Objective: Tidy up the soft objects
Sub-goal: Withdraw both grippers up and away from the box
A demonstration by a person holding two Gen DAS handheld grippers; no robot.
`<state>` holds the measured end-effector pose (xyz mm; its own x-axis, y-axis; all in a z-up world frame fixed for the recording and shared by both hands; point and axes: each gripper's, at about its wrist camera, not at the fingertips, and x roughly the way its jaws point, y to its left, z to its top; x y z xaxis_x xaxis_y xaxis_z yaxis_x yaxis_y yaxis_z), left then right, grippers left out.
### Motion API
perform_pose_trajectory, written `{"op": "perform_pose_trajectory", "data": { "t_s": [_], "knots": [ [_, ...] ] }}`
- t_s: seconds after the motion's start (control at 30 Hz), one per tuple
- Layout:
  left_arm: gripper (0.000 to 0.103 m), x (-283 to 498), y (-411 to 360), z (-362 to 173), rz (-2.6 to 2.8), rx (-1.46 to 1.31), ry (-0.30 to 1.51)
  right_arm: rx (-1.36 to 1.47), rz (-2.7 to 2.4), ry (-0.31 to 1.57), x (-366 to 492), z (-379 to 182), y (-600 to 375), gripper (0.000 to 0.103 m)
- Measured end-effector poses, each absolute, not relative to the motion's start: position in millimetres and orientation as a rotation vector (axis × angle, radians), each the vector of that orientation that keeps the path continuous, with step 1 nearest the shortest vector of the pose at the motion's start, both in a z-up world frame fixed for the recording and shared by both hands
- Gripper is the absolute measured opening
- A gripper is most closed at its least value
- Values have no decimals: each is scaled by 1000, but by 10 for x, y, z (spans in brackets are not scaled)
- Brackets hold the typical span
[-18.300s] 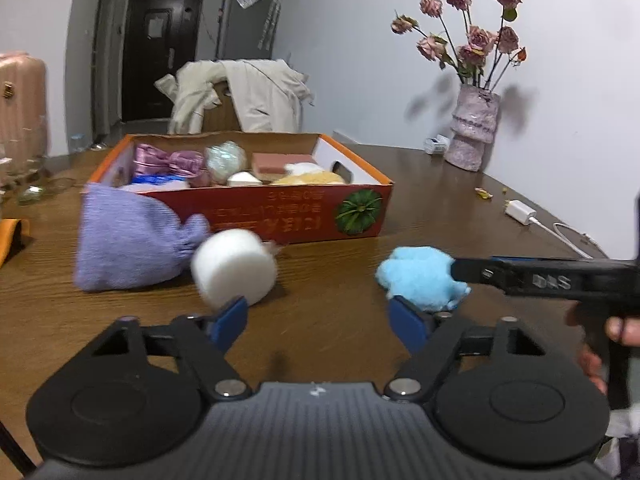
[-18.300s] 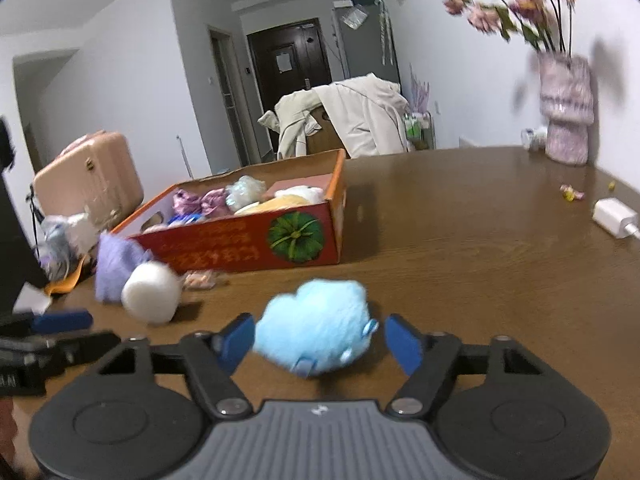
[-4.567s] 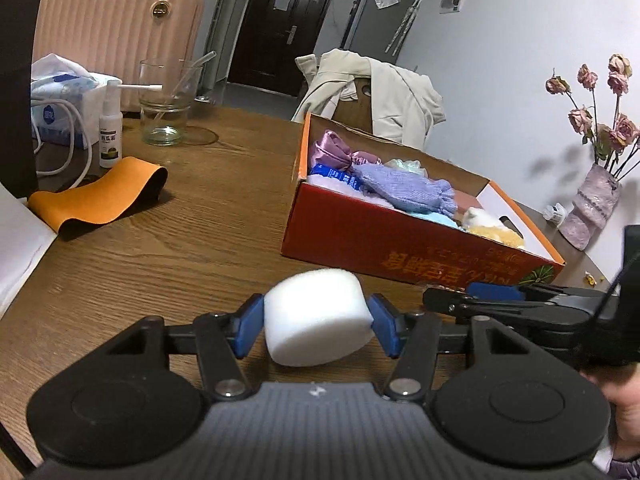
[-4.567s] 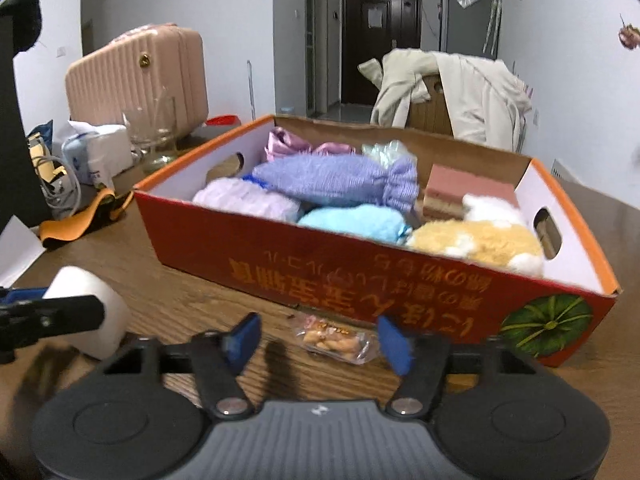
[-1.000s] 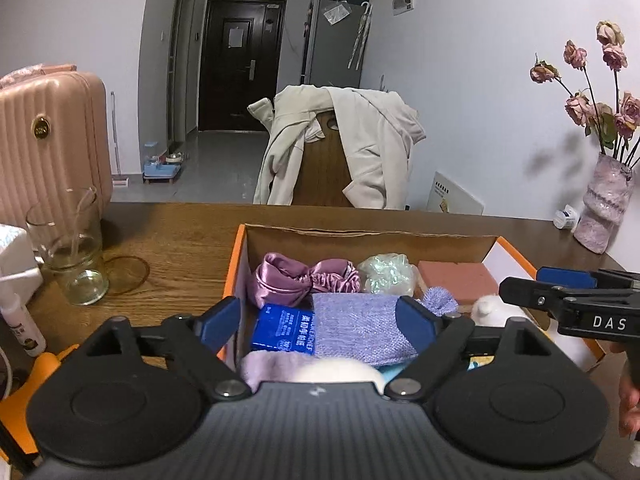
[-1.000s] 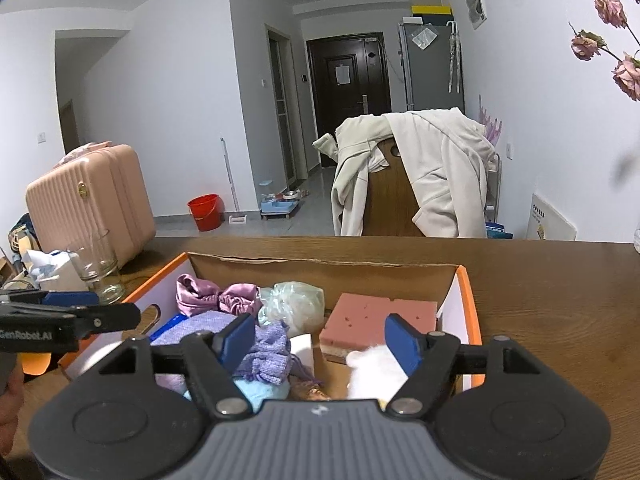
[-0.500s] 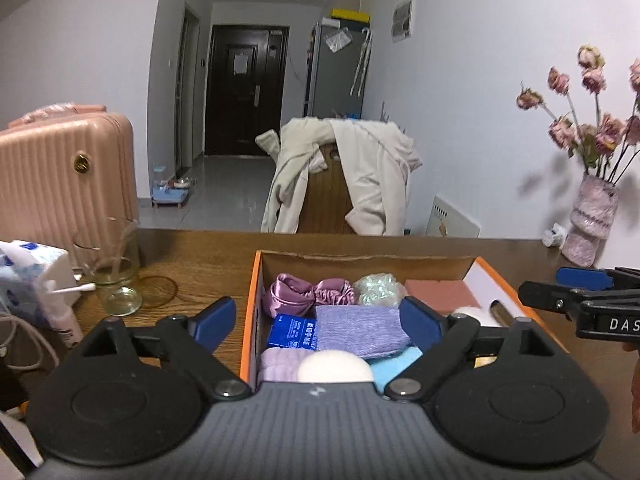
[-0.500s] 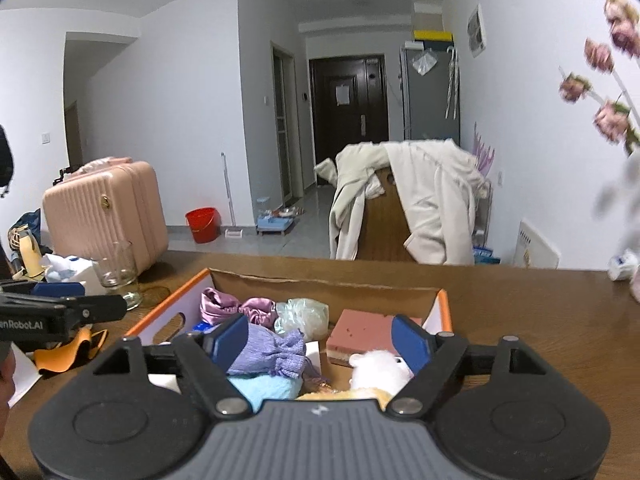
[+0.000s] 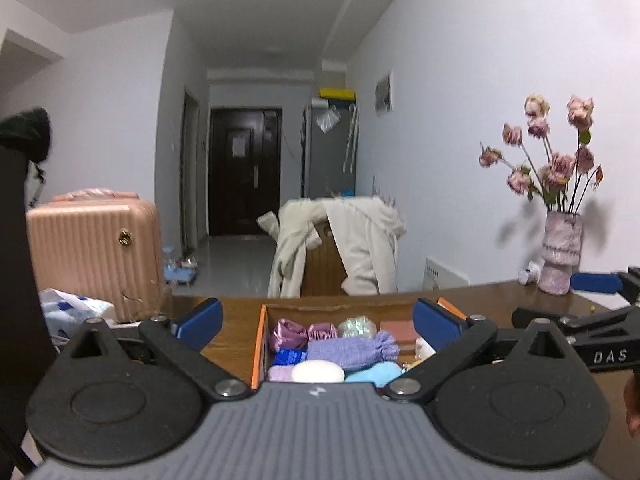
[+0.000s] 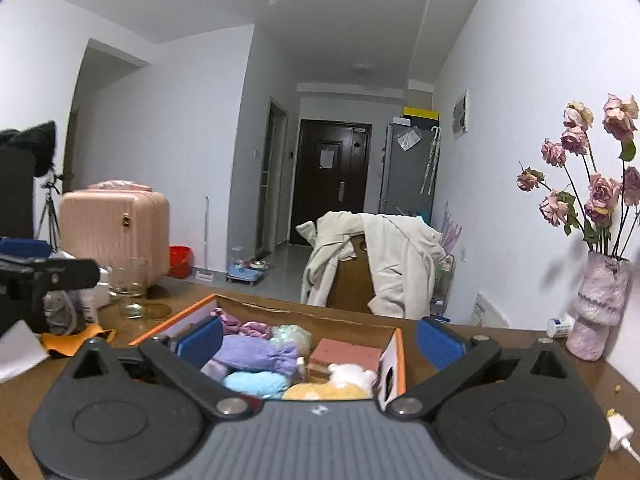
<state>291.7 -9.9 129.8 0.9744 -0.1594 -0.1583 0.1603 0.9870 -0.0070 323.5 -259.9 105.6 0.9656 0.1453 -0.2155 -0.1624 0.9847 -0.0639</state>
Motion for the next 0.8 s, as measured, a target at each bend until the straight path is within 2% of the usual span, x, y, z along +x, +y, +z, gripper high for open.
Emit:
{"op": "perform_pose_trajectory", "data": {
  "t_s": [0.43,0.8],
  "knots": [
    [103,2151,-21,1363,-144,-24,120,-71,165,142,2361,1157,-2539,103],
    [103,1395,77,1133,-140,-33,114,-42,165,150,1654,913,-2431,103]
  ]
}}
